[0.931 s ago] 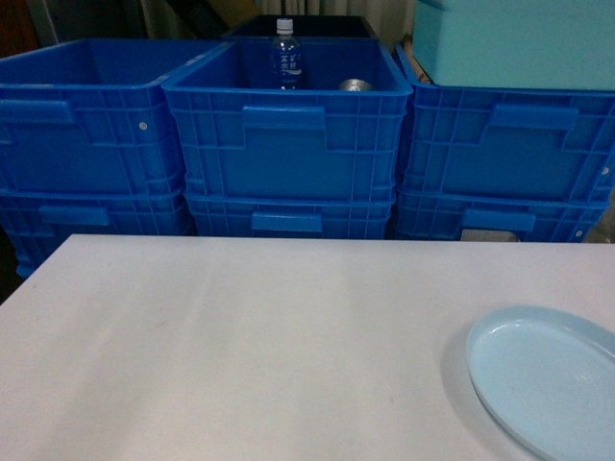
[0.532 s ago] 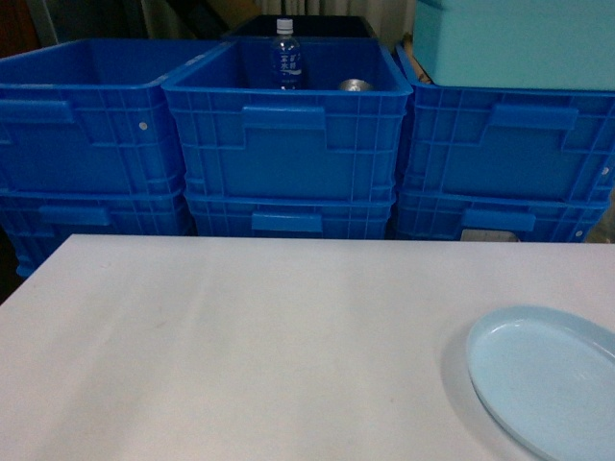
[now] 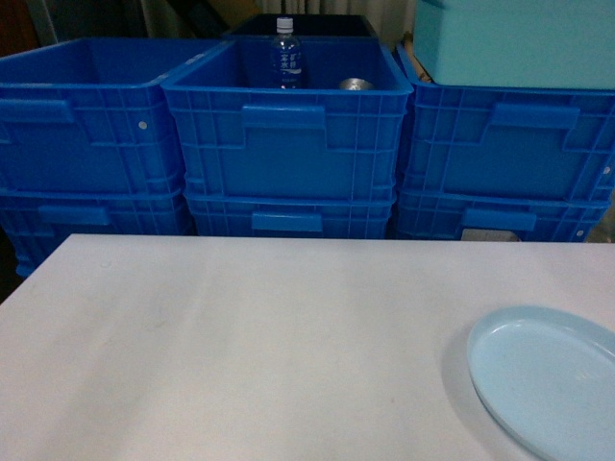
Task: Place blue tray on left shelf second layer neatly
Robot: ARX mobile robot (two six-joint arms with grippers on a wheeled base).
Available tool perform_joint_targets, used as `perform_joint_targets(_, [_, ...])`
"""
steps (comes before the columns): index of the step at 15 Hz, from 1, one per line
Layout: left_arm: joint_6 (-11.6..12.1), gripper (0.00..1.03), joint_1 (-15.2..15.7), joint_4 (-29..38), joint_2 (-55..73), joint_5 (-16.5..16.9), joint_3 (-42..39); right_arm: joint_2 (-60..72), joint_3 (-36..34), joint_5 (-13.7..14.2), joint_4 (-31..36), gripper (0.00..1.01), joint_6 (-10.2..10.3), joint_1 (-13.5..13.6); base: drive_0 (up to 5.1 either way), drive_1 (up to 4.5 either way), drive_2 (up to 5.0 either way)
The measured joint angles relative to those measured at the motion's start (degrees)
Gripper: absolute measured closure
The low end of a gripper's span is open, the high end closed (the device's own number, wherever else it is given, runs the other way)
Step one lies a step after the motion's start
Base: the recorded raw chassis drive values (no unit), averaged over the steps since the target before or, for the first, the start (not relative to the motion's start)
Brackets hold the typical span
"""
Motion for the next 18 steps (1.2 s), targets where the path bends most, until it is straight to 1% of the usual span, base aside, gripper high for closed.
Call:
perform_joint_targets(1, [0.0, 0.05, 0.0, 0.0, 0.0, 0.0, 0.0, 5.11, 0.24, 0.02, 0.46, 0.03, 0.13, -0.48, 0.0, 0.0, 0.0])
perform_joint_targets(3, [0.0, 0.05, 0.0, 0.0, 0.0, 0.0, 0.0, 14.91, 0.7, 2.43, 3.69, 0.03, -0.35, -2.32, 0.0, 0.0, 0.0])
perform_joint_targets(4, [0.0, 0.05, 0.0, 0.0, 0.0, 0.0, 0.0, 17.46, 0.68, 3.17, 4.94, 0.03, -0.85, -2.62, 0.0, 0.0, 0.0])
perform_joint_targets(5, [-0.02, 0.05, 0.0, 0.02, 0.0, 0.0, 0.0, 18.75, 0.66, 3.69, 5.97, 0.03, -0.96, -2.51, 0.0, 0.0, 0.0])
perform_joint_targets(6, [0.0, 0.05, 0.0, 0.0, 0.0, 0.0, 0.0, 19.74, 0.57, 4.81, 8.09, 0.03, -0.96, -2.29, 0.0, 0.0, 0.0])
perform_joint_targets(7, [0.0, 0.05, 0.0, 0.02, 0.0, 0.0, 0.0, 21.35, 0.57, 6.08, 10.93, 0.03, -0.79, -1.4, 0.0, 0.0, 0.0])
perform_joint_targets(8, [0.0, 0.05, 0.0, 0.0, 0.0, 0.0, 0.0, 24.26, 0.48, 7.58, 13.31, 0.03, -0.11, -0.31, 0.0, 0.0, 0.0])
perform_joint_targets(11, [0.0, 0.05, 0.02, 0.0, 0.0, 0.0, 0.0, 31.58, 0.46, 12.72, 18.91, 0.03, 5.07, 4.37, 0.0, 0.0, 0.0])
perform_joint_targets(12, [0.0, 0.05, 0.0, 0.0, 0.0, 0.0, 0.0, 32.3, 0.46, 13.86, 19.78, 0.03, 6.23, 5.44, 0.0, 0.0, 0.0])
perform_joint_targets(15, [-0.02, 0.05, 0.0, 0.02, 0.0, -0.02, 0.0, 33.35, 0.7, 14.91, 21.11, 0.03, 8.04, 5.77, 0.0, 0.0, 0.0])
perform_joint_targets(16, [0.0, 0.05, 0.0, 0.0, 0.0, 0.0, 0.0, 34.21, 0.98, 15.56, 22.08, 0.03, 8.39, 6.14, 0.0, 0.0, 0.0])
perform_joint_targets(17, [0.0, 0.05, 0.0, 0.0, 0.0, 0.0, 0.0, 34.95, 1.53, 16.81, 22.1, 0.03, 8.5, 6.47, 0.0, 0.0, 0.0])
perform_joint_targets(18, [0.0, 0.05, 0.0, 0.0, 0.0, 0.0, 0.0, 35.5, 1.73, 17.94, 22.05, 0.07, 8.35, 6.97, 0.0, 0.0, 0.0])
